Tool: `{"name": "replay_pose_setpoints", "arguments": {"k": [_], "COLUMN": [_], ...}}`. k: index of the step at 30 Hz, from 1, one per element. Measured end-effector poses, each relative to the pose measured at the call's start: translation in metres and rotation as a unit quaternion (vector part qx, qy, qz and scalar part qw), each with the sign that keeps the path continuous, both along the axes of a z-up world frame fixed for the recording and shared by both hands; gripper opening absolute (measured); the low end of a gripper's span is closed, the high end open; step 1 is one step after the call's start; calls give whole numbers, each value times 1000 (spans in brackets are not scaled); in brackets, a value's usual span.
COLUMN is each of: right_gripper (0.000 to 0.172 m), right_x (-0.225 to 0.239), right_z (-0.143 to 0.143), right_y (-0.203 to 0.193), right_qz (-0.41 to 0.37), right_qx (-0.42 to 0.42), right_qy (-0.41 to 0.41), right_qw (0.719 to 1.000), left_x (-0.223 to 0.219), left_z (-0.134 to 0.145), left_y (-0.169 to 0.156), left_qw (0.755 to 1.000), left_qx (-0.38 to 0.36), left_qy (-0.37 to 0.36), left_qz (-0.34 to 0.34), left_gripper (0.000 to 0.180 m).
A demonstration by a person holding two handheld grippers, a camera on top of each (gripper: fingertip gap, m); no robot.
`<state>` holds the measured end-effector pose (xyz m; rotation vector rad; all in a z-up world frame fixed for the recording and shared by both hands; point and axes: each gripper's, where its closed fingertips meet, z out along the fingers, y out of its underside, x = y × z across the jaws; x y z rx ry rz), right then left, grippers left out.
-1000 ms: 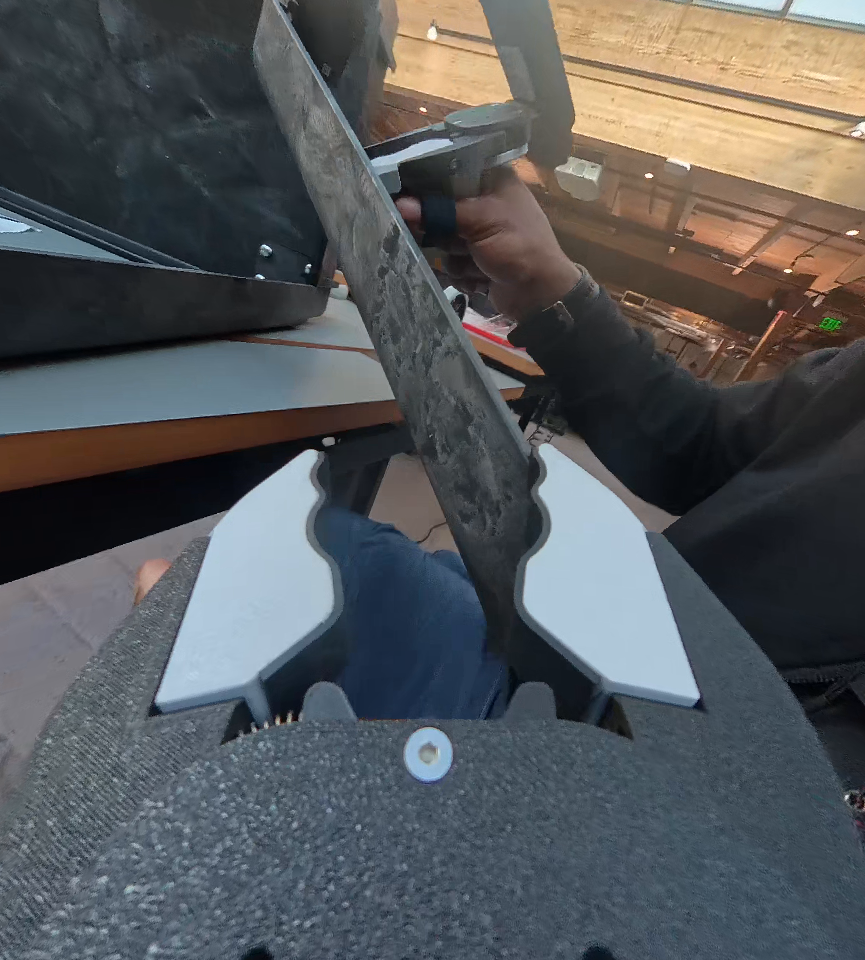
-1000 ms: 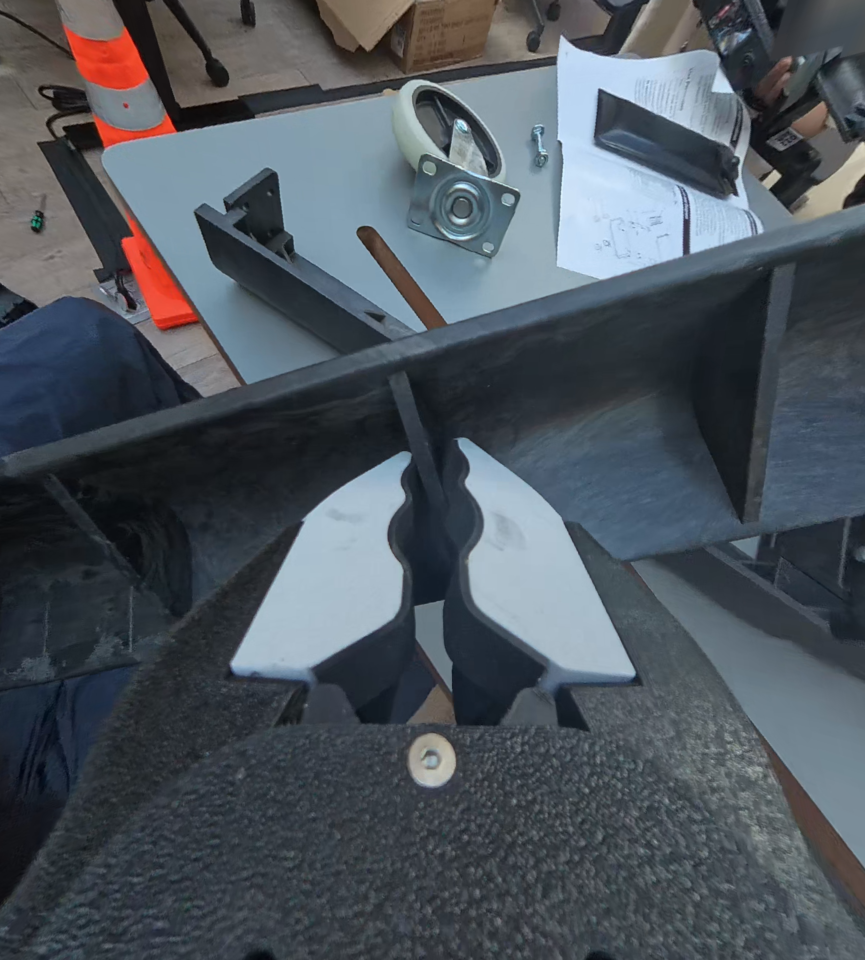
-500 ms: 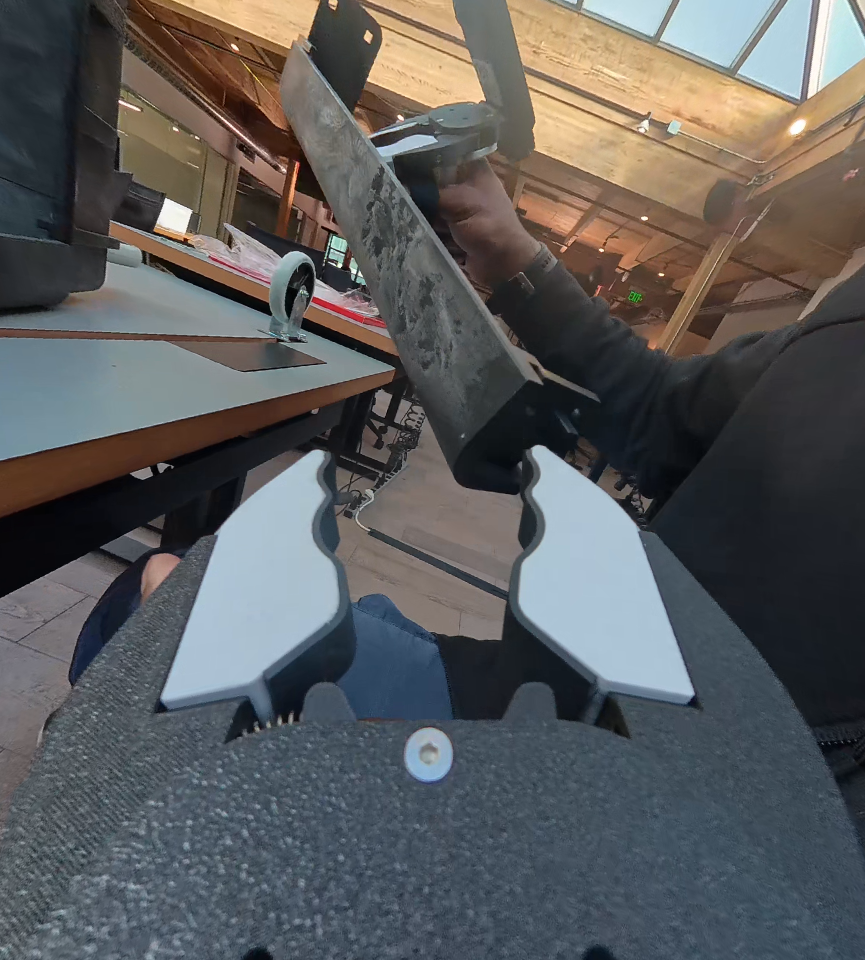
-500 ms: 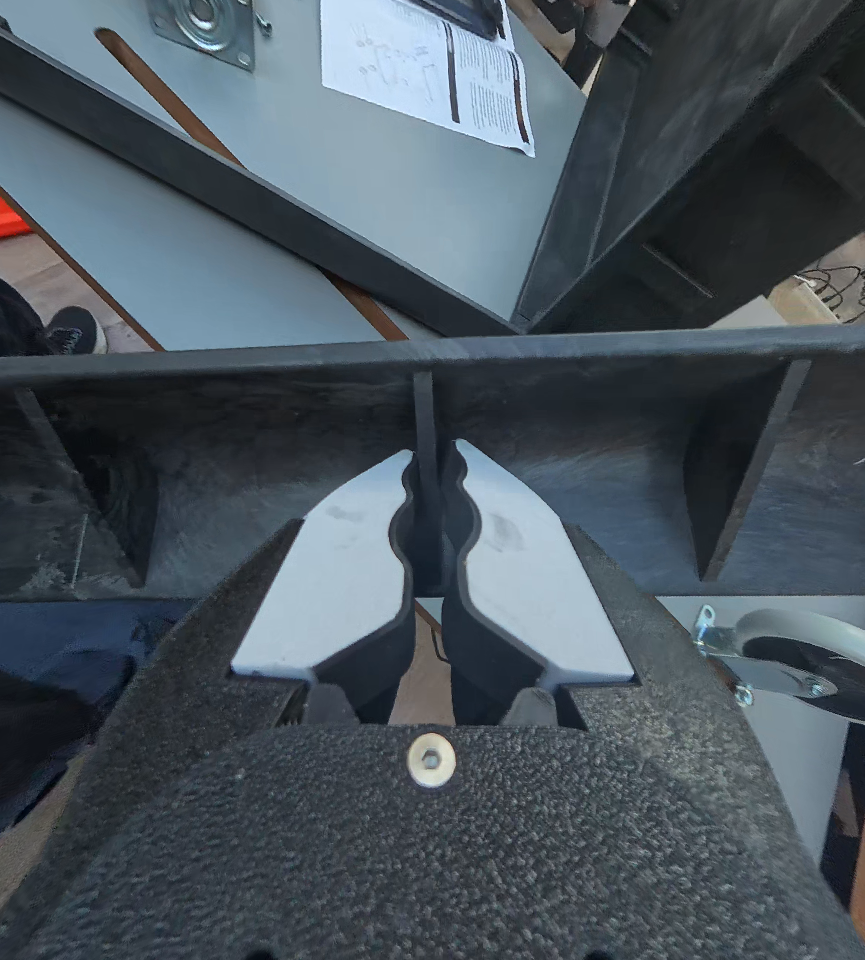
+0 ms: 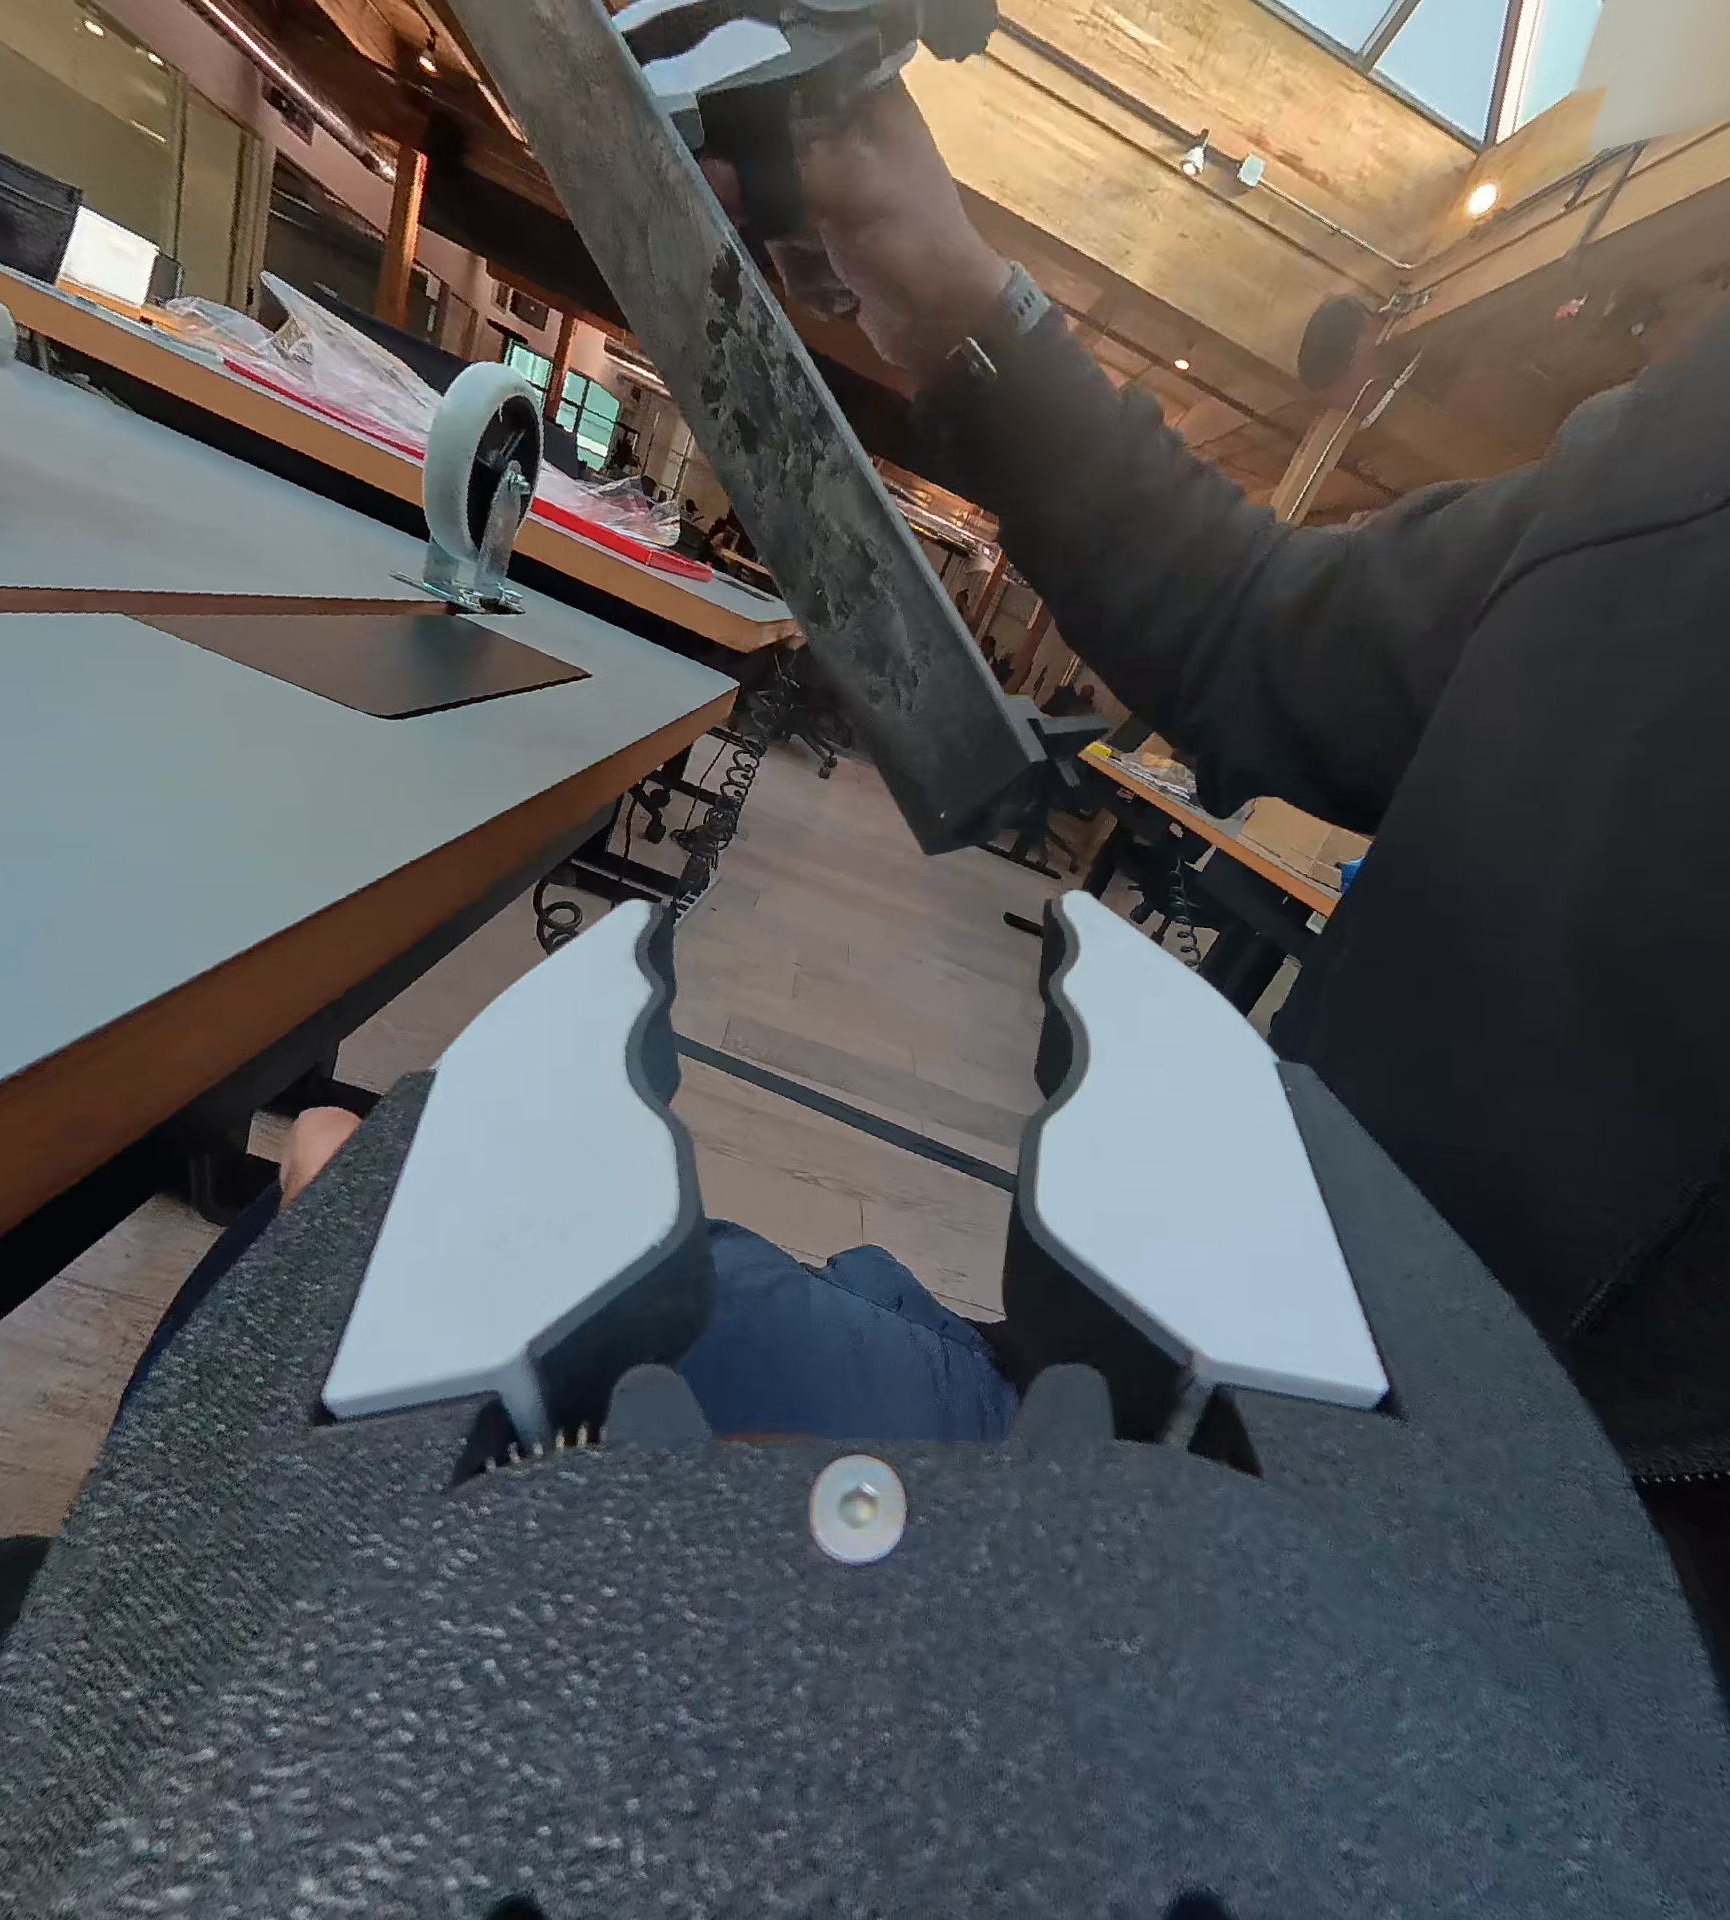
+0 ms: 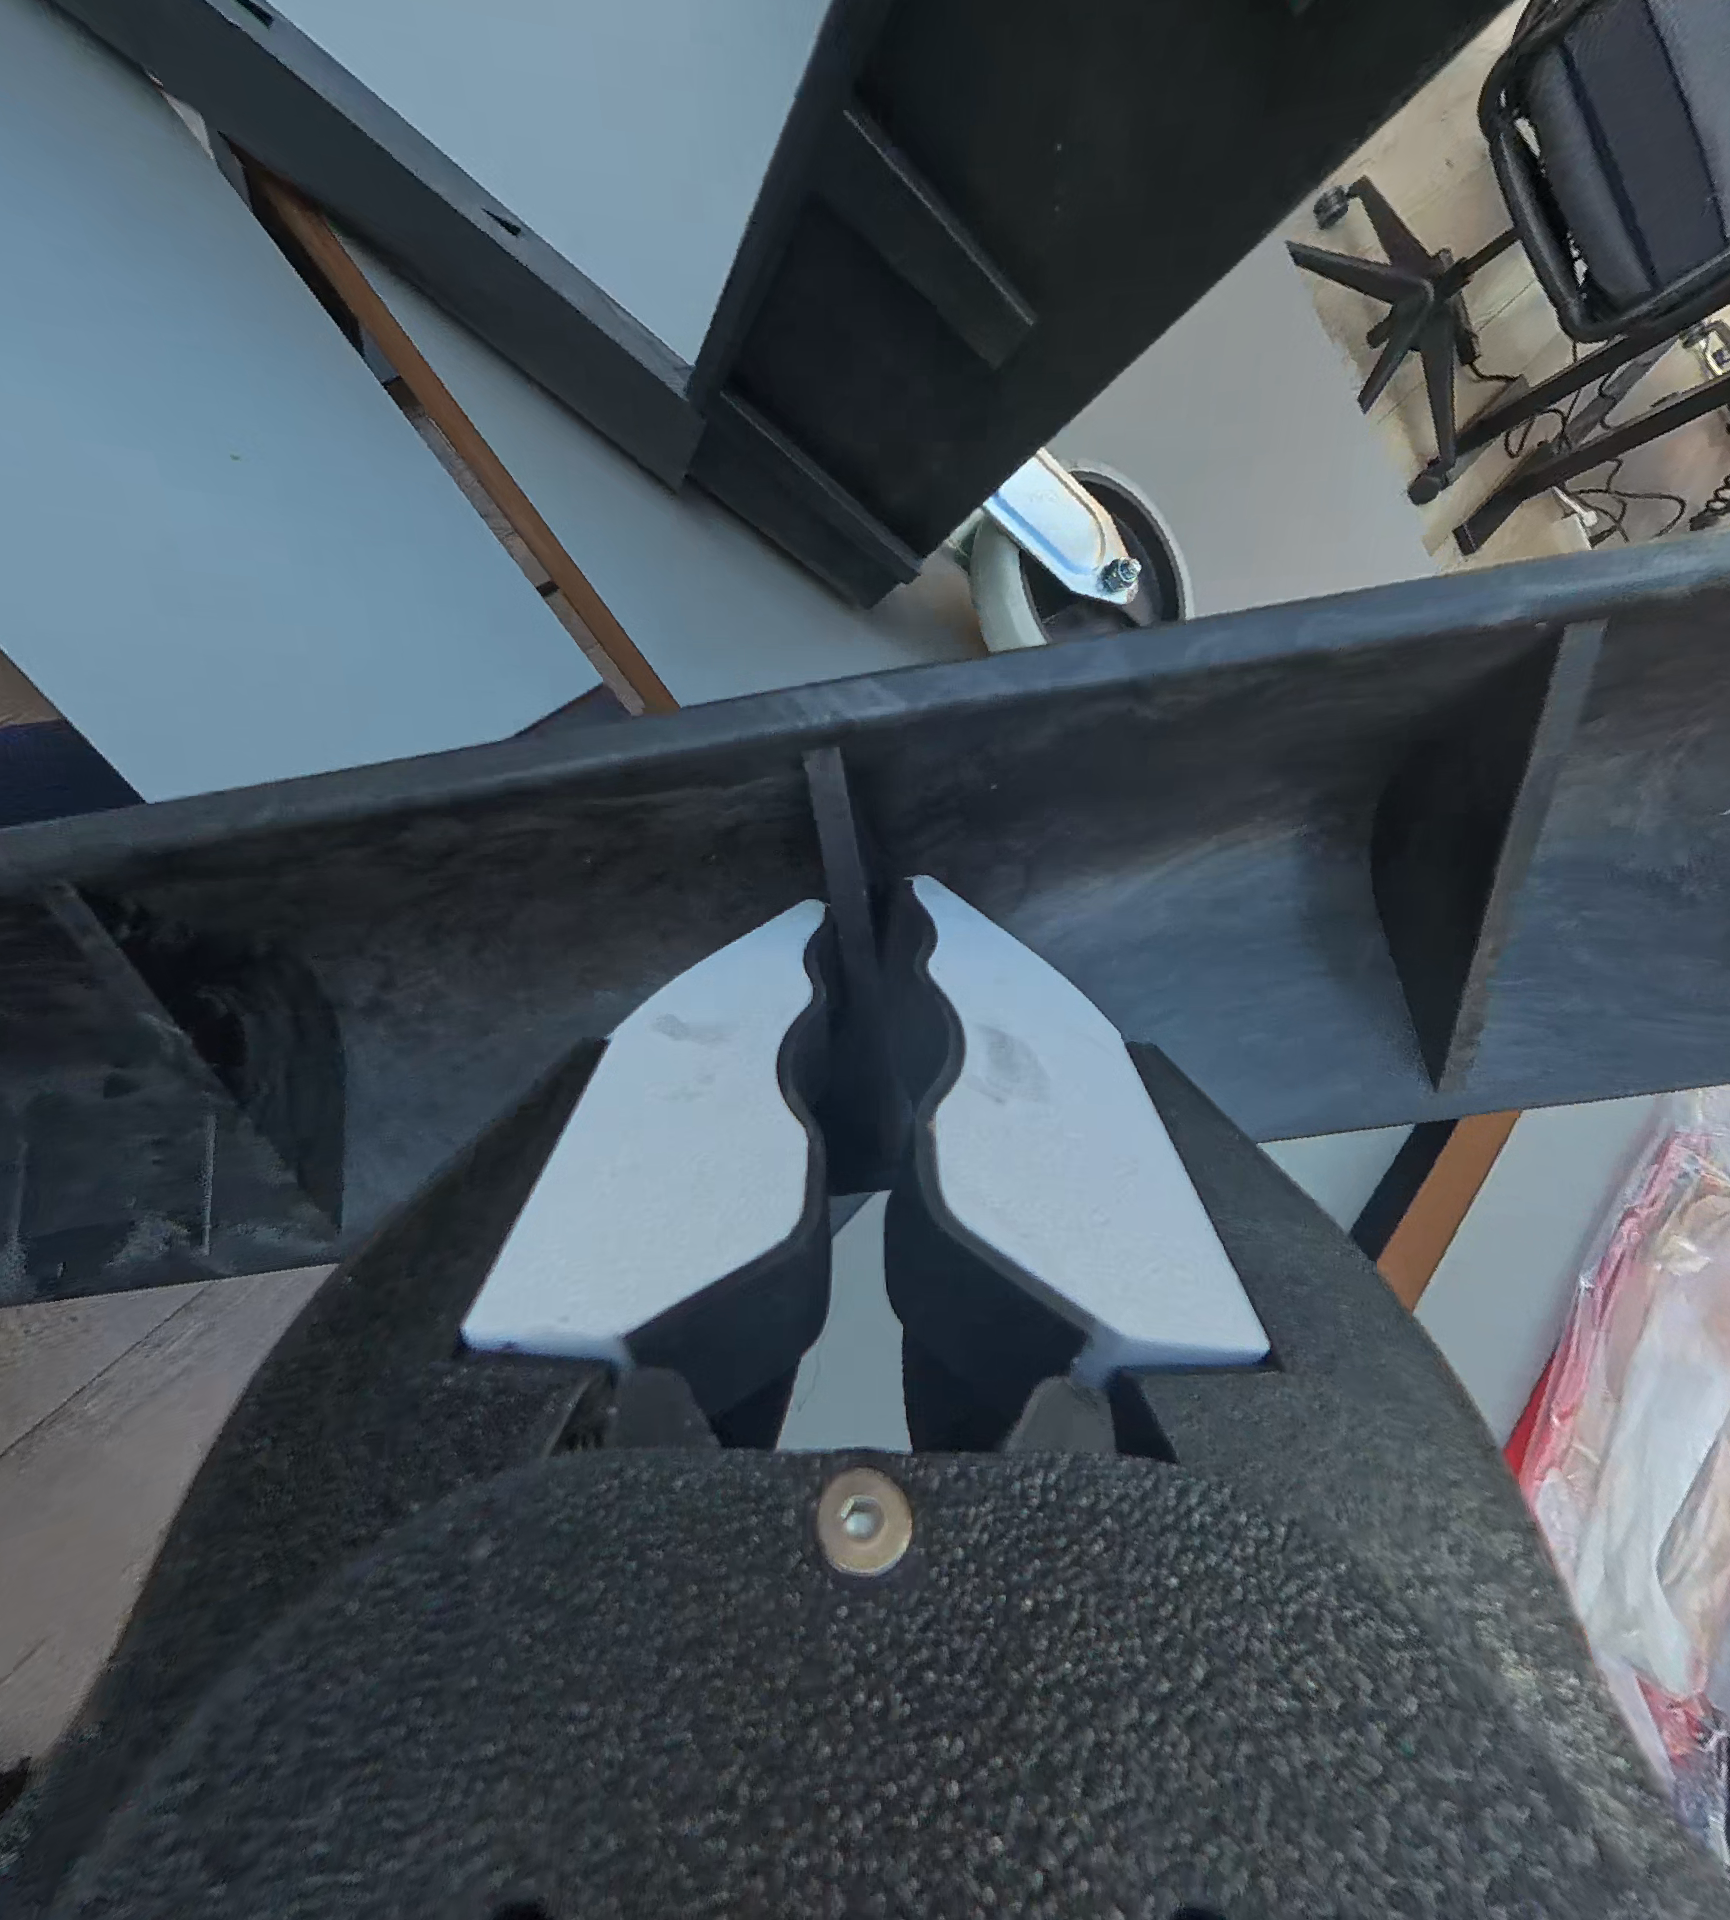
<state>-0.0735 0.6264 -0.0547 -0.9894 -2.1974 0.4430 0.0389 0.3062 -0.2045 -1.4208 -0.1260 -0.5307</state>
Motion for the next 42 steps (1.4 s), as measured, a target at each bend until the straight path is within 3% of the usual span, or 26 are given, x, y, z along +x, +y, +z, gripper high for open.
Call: {"name": "replay_pose_setpoints", "arguments": {"k": [9, 21, 26, 32, 42], "right_gripper": [7, 8, 7, 7, 7], "right_x": [26, 60, 34, -21, -98], "right_z": [31, 30, -5, -72, -168], "right_y": [111, 259, 313, 367, 405], "right_qz": [12, 108, 167, 219, 226], "right_qx": [90, 138, 144, 159, 139], "right_qy": [-34, -121, -172, -227, -332], "right_qw": [995, 977, 960, 936, 905], "left_x": [10, 32, 40, 41, 63], "left_z": [5, 13, 14, 20, 20], "left_y": [49, 143, 179, 210, 251], "left_qw": [999, 989, 981, 964, 943], "left_qx": [46, 97, 89, 80, 65], "left_qy": [26, 51, 62, 64, 65], "left_qz": [-13, 96, 161, 244, 321], "left_gripper": [66, 63, 62, 61, 61]}}
